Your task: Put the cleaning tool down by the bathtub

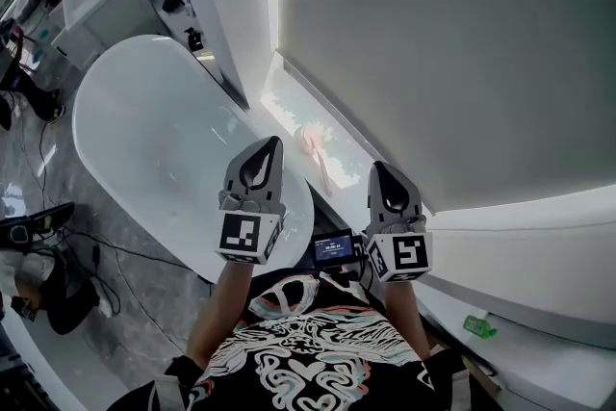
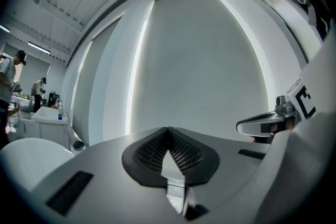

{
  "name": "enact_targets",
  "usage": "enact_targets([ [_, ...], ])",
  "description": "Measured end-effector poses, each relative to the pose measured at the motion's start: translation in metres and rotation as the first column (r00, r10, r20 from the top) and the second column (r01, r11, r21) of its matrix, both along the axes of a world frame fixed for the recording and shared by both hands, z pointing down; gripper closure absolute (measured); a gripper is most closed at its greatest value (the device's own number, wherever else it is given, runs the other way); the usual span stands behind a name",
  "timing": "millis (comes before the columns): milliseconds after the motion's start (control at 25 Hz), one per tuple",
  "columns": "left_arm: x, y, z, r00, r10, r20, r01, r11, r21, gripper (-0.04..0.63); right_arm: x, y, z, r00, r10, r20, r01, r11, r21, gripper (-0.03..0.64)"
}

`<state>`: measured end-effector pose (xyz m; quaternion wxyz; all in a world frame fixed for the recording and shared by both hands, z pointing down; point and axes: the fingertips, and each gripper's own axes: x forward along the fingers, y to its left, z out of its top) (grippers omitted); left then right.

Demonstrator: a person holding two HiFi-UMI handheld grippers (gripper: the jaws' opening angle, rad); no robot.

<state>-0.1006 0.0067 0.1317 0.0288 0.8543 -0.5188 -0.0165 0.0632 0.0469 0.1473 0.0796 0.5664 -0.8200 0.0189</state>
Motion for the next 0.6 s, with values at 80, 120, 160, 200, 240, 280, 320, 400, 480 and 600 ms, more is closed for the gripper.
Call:
enact_targets([
  [80,0.001,0.001,0.006,1.0,0.004,0.019,-0.004,1.0,-0.017,0.58,0.002,-0.001,-0.001,1.0,0.006,0.006,-0.006,1.0,-0.002,0.591],
  [120,0.002,0.0,0.006,1.0,0.003,0.018,-0.003,1.0,-0.014,0.58,0.003,-0.001,-0.001,1.0,0.008,0.011,-0.008,1.0,-0.002,0.591],
  [160,0.003,-0.001,0.003,1.0,-0.002,0.007,0.002,1.0,-0.003,0.58,0.004,-0.002,-0.001,1.0,0.007,0.013,-0.007,1.0,0.0,0.591],
  [200,0.003,-0.002,0.001,1.0,-0.006,-0.005,0.006,1.0,0.007,0.58,0.004,-0.002,-0.001,1.0,0.004,0.012,-0.004,1.0,0.002,0.592],
  [240,0.003,-0.002,0.001,1.0,-0.008,-0.009,0.008,1.0,0.008,0.58,0.004,-0.003,0.0,1.0,0.0,0.012,0.0,1.0,0.002,0.591],
  [280,0.003,-0.002,0.002,1.0,-0.007,-0.002,0.007,1.0,0.003,0.58,0.004,-0.003,0.001,1.0,-0.002,0.011,0.002,1.0,0.002,0.592],
  [320,0.002,-0.002,0.006,1.0,-0.005,0.014,0.005,1.0,-0.01,0.58,0.004,-0.004,0.002,1.0,-0.002,0.014,0.002,1.0,0.0,0.591],
  [400,0.002,-0.001,0.012,0.999,0.0,0.04,0.001,0.999,-0.034,0.58,0.004,-0.005,0.003,1.0,0.003,0.024,-0.003,1.0,-0.007,0.592],
  [480,0.003,-0.002,0.011,1.0,-0.007,0.023,0.008,1.0,-0.023,0.58,0.005,-0.005,0.004,1.0,0.003,0.027,-0.003,1.0,-0.007,0.591],
  [600,0.006,-0.003,0.01,1.0,-0.012,0.011,0.012,1.0,-0.015,0.58,0.007,-0.006,0.006,1.0,-0.008,0.021,0.008,1.0,0.002,0.591],
])
